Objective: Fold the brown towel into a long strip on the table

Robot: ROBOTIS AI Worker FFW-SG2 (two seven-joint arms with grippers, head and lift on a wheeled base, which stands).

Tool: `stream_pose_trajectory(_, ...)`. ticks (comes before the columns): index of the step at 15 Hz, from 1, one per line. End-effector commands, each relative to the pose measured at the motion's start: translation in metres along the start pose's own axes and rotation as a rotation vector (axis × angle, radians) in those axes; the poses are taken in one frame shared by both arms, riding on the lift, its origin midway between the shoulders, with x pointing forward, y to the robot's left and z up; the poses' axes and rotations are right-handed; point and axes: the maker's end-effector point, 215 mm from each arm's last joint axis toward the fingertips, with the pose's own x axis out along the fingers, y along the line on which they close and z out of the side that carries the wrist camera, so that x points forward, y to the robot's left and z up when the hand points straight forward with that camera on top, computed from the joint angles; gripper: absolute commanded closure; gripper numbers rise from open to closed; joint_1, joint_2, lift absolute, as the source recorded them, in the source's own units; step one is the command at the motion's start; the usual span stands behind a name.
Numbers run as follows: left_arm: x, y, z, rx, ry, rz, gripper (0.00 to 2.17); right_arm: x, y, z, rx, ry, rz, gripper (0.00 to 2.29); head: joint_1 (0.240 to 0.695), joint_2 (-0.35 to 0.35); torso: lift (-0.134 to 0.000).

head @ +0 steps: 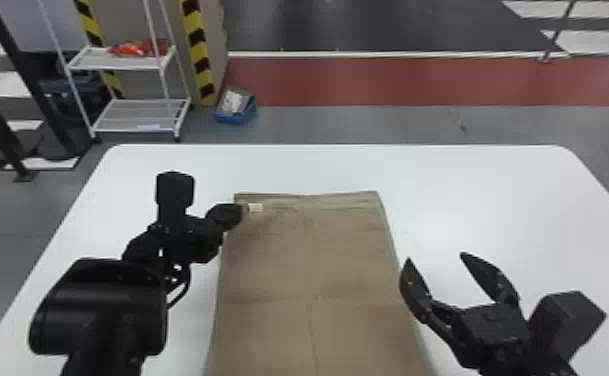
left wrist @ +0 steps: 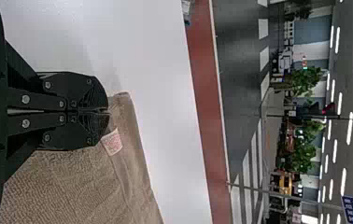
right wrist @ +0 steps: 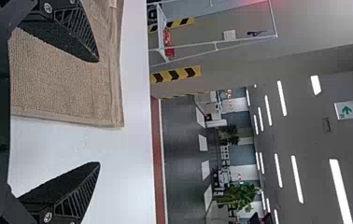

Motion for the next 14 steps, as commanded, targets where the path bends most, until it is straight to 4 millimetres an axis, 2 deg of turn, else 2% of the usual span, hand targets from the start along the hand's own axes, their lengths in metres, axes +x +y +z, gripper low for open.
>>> stream_pose_trajectory(1, -0.014, -0.013, 0.015, 0.005, -0.041, -0.013, 1.59, 0.0, 0.001, -0.001, 0.002, 0.003, 0.001, 0.09, 0.695, 0.014, -0.123)
stream_pose_trajectory(3, -0.013, -0.023, 0.026, 0.02, -0.056, -0.028, 1.57, 0.001, 0.002, 0.0, 0.001, 0.002, 0.003, 0.09, 0.695, 0.01, -0.123)
stream_pose_trajectory(5, -0.008, -0.026, 0.027, 0.027, -0.052, -0.025, 1.57, 0.001, 0.002, -0.001, 0.003, 0.003, 0.003, 0.09, 0.695, -0.003, -0.123)
stream_pose_trajectory(7, -0.003, -0.026, 0.019, 0.026, -0.032, -0.019, 1.38, 0.001, 0.001, -0.001, 0.004, 0.003, 0.002, 0.09, 0.695, -0.007, -0.123)
stream_pose_trajectory(10, 0.003, -0.024, 0.01, 0.019, -0.011, -0.02, 1.36, 0.001, 0.0, -0.001, 0.003, 0.001, 0.001, 0.09, 0.695, -0.011, -0.123)
stream_pose_trajectory(11, 0.003, -0.024, 0.009, 0.018, -0.01, -0.021, 1.22, 0.001, 0.0, -0.003, 0.003, 0.004, 0.0, 0.09, 0.695, -0.012, -0.123)
stream_pose_trajectory(13, 0.003, -0.022, 0.007, 0.008, -0.008, -0.02, 1.16, 0.001, 0.0, -0.003, 0.003, 0.004, 0.0, 0.09, 0.695, -0.012, -0.123)
stream_pose_trajectory(14, 0.002, -0.019, 0.007, 0.003, -0.01, -0.016, 0.98, 0.002, -0.001, -0.004, 0.003, 0.004, 0.0, 0.09, 0.695, -0.011, -0.123)
